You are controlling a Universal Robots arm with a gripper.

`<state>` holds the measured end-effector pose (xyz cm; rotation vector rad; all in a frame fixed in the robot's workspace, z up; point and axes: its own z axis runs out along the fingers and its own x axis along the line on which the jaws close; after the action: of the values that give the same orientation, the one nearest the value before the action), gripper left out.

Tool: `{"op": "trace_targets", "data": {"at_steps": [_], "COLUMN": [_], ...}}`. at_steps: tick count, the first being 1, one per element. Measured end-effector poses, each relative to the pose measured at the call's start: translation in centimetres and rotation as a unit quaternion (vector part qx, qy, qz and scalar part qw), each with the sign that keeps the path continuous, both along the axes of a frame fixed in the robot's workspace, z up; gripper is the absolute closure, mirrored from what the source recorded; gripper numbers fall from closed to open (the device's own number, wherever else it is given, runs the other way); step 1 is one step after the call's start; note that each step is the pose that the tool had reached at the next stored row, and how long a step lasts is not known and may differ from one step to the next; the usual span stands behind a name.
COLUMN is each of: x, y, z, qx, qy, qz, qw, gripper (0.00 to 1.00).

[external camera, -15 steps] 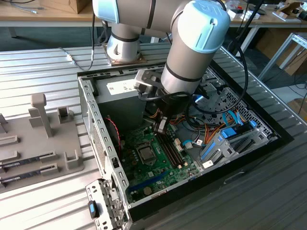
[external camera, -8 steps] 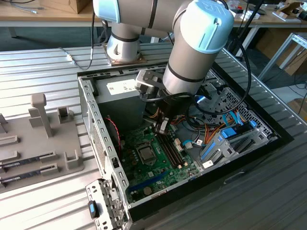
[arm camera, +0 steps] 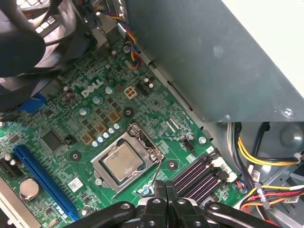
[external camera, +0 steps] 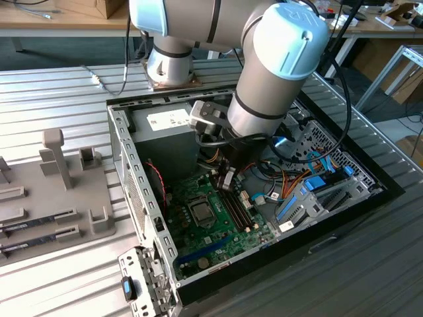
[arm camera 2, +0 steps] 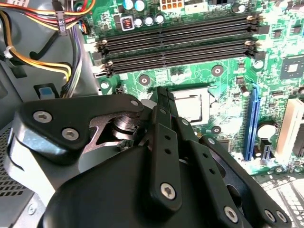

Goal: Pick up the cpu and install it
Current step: 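Install the first cpu locking lever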

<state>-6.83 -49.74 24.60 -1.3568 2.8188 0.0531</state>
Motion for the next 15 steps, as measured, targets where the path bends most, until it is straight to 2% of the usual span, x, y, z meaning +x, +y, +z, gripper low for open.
{"op": "trace_targets", "data": {"at_steps": [3,5,15], "x": [0.01,0.01,0.0], "y": [-0.18,-0.54,-1.76], "z": [-0.01,-0.01,-0.01], "qx": [0.0,0.0001,0.0001], "qy": [0.0,0.0,0.0], "qz": [0.0,0.0,0.0], "qw": [1.0,1.0,1.0], "gripper": [0.86,0.86,0.86]}}
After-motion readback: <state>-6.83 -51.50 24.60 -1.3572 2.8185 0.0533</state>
